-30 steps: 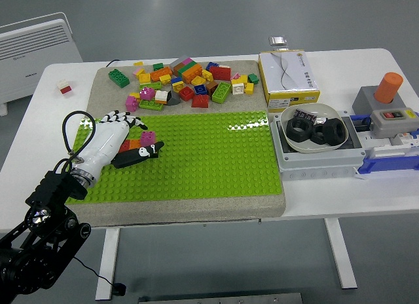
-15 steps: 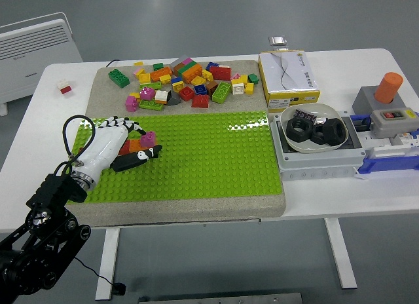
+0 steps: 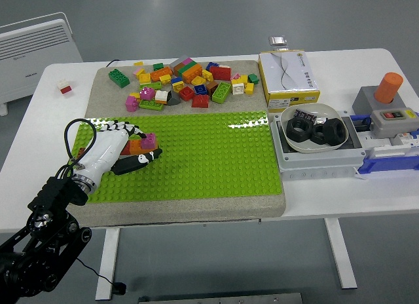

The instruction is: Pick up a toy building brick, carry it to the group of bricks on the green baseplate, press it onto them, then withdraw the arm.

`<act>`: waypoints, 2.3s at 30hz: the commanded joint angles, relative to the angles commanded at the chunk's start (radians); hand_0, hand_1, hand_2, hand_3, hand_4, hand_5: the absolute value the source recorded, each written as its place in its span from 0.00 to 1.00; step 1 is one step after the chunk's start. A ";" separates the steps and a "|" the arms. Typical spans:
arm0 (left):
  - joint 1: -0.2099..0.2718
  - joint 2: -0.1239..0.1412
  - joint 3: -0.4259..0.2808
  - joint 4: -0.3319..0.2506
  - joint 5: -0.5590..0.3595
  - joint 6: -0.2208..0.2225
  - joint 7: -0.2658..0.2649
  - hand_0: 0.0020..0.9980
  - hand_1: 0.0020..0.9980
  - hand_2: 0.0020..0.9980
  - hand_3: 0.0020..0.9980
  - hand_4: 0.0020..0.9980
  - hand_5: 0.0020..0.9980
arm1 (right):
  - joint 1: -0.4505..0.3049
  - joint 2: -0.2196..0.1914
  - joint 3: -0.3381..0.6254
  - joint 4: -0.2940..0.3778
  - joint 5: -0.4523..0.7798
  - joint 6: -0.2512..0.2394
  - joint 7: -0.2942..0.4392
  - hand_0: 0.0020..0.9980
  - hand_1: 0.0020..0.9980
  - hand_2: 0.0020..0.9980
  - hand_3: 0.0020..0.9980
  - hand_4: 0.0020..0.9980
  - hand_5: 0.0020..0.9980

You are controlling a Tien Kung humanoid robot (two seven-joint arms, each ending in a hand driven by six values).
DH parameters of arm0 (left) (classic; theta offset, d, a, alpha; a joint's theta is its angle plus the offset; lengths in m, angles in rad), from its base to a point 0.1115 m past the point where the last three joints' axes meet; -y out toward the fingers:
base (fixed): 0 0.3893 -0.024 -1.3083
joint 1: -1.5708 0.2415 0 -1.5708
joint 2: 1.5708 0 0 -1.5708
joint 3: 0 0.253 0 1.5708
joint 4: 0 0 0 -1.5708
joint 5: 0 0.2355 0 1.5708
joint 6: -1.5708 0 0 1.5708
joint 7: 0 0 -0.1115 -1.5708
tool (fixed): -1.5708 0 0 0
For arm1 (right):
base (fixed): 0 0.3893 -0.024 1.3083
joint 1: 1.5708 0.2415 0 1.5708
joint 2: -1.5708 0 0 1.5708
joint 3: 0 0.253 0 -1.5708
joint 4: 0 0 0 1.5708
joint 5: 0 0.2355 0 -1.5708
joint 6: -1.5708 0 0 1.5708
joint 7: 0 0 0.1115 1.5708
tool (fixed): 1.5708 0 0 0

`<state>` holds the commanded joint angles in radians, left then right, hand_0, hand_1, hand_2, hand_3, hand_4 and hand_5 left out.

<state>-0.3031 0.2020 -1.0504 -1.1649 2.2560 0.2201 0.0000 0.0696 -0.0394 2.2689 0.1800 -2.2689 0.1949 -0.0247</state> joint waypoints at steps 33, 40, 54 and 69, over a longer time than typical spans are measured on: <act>0.000 -0.013 0.044 0.003 0.013 0.003 0.040 0.99 0.94 0.87 0.67 0.88 1.00 | 0.001 -0.001 0.000 0.000 0.000 -0.002 -0.006 0.68 0.66 0.75 0.75 0.72 1.00; 0.001 -0.013 0.044 0.007 0.013 0.002 0.047 0.99 0.94 0.87 0.67 0.88 1.00 | 0.001 -0.001 0.000 0.000 0.000 -0.002 -0.007 0.68 0.66 0.75 0.75 0.72 1.00; 0.011 -0.024 -0.020 -0.116 0.013 0.005 0.052 0.99 0.93 0.87 0.68 0.89 1.00 | -0.002 0.001 0.000 0.000 0.000 0.001 -0.003 0.68 0.66 0.75 0.75 0.72 1.00; 0.126 0.021 -0.074 -0.332 -0.046 0.019 -0.018 0.91 0.81 0.74 0.76 0.87 0.52 | -0.006 0.004 0.000 0.000 0.000 0.006 0.007 0.68 0.66 0.75 0.75 0.72 1.00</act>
<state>-0.1771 0.2227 -1.1241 -1.4965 2.2102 0.2388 -0.0178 0.0637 -0.0350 2.2689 0.1800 -2.2689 0.2009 -0.0172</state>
